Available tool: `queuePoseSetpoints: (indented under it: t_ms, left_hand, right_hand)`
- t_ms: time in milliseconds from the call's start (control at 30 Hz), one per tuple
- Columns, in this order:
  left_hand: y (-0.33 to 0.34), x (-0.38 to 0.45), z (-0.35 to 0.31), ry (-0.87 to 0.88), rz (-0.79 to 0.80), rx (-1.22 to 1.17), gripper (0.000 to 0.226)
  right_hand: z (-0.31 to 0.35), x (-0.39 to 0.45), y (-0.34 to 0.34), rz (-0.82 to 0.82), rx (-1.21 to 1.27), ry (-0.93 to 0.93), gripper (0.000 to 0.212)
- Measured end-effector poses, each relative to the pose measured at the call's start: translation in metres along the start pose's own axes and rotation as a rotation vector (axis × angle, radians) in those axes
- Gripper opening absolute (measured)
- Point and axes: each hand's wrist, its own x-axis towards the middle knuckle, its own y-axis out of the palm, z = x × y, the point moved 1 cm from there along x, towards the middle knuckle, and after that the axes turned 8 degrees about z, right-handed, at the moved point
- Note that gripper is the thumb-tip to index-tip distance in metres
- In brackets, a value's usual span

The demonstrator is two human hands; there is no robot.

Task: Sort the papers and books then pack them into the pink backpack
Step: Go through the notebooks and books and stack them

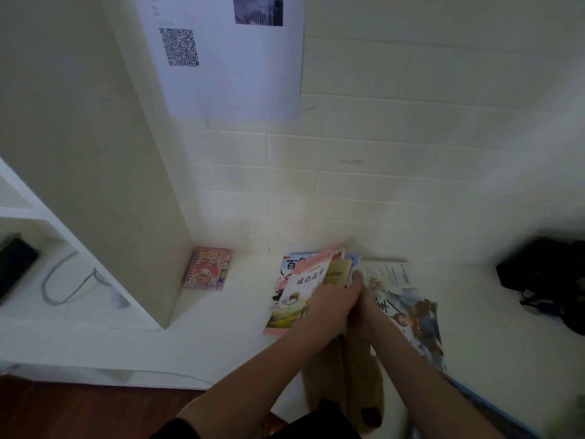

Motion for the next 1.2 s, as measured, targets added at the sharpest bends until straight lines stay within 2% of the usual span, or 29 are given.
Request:
queuePoseSetpoints:
  t_ms: [33, 100, 133, 167, 233, 267, 300, 333, 367, 400, 433, 533, 567, 600, 667, 700, 733, 767, 933, 1033, 1100, 1200]
  left_hand:
    - [0.001, 0.002, 0.000, 0.001, 0.025, 0.017, 0.040]
    - [-0.002, 0.001, 0.000, 0.034, 0.076, 0.128, 0.062]
    - [-0.003, 0.002, 0.000, 0.053, 0.092, 0.160, 0.069]
    - [-0.005, 0.003, 0.000, 0.079, 0.106, 0.183, 0.072]
    - [-0.009, 0.001, 0.001, 0.160, 0.093, 0.228, 0.073]
    - [-0.011, 0.000, 0.004, 0.169, 0.089, 0.233, 0.070]
    - [-0.014, 0.000, 0.007, 0.174, 0.091, 0.197, 0.065]
    - [-0.020, 0.000, 0.011, 0.182, 0.086, 0.104, 0.057]
    - [-0.028, -0.001, 0.014, 0.177, 0.085, -0.056, 0.046]
    - [-0.034, -0.003, 0.016, 0.153, 0.069, -0.254, 0.034]
    - [-0.041, -0.004, 0.019, 0.104, 0.019, -0.481, 0.024]
    - [-0.049, 0.005, 0.040, -0.173, -0.233, -1.067, 0.020]
    - [-0.048, 0.008, 0.050, -0.292, -0.284, -1.111, 0.013]
    - [-0.045, 0.011, 0.063, -0.402, -0.275, -1.052, 0.006]
    - [-0.029, 0.012, 0.085, -0.608, -0.101, -0.891, 0.045]
    - [-0.021, 0.011, 0.091, -0.666, 0.004, -0.946, 0.066]
    - [-0.012, 0.009, 0.094, -0.689, 0.080, -1.070, 0.078]
    - [-0.006, 0.007, 0.094, -0.691, 0.126, -1.200, 0.079]
    - [0.006, 0.004, 0.101, -0.730, 0.229, -1.414, 0.040]
    - [0.009, 0.007, 0.106, -0.658, 0.359, -1.633, 0.044]
    - [0.011, 0.011, 0.107, -0.650, 0.320, -1.582, 0.043]
    - [0.011, 0.020, 0.110, -0.668, 0.101, -1.395, 0.031]
  right_hand:
    - [0.001, 0.003, 0.000, -0.029, -0.157, -0.001, 0.021]
    - [0.007, -0.004, -0.007, -0.182, -0.358, 0.110, 0.026]
    - [0.013, -0.013, -0.007, -0.207, -0.407, 0.101, 0.027]
    - [0.017, -0.024, -0.004, -0.126, -0.356, 0.098, 0.024]
    - [0.003, -0.022, 0.004, 0.167, -0.088, 0.000, 0.014]
    - [-0.009, -0.006, 0.000, 0.155, 0.156, 0.005, 0.019]
    - [-0.021, 0.006, -0.002, 0.072, 0.339, 0.022, 0.025]
    - [-0.032, 0.016, 0.001, 0.041, 0.695, 0.074, 0.029]
    - [-0.036, 0.020, -0.002, 0.102, 1.082, 0.058, 0.033]
    - [-0.040, 0.026, -0.006, 0.173, 1.164, -0.082, 0.033]
    - [-0.047, 0.025, -0.013, 0.191, 1.317, -0.128, 0.029]
    - [-0.059, 0.026, -0.013, 0.194, 1.326, -0.152, 0.007]
    - [-0.061, 0.026, -0.012, 0.200, 1.326, -0.157, 0.006]
    - [-0.062, 0.025, -0.014, 0.197, 1.329, -0.154, 0.007]
    - [-0.068, 0.025, -0.017, 0.151, 1.333, -0.126, 0.010]
    - [-0.072, 0.026, -0.019, 0.127, 1.331, -0.124, 0.008]
    - [-0.075, 0.026, -0.020, 0.115, 1.334, -0.127, 0.008]
    - [-0.076, 0.027, -0.020, 0.111, 1.342, -0.140, 0.008]
    - [-0.077, 0.031, -0.028, 0.099, 1.220, -0.197, 0.017]
    - [-0.074, 0.031, -0.032, 0.016, 1.097, -0.245, 0.024]
    - [-0.074, 0.029, -0.034, -0.106, 1.061, -0.243, 0.037]
    - [-0.083, 0.021, -0.050, -0.346, 1.078, -0.227, 0.039]
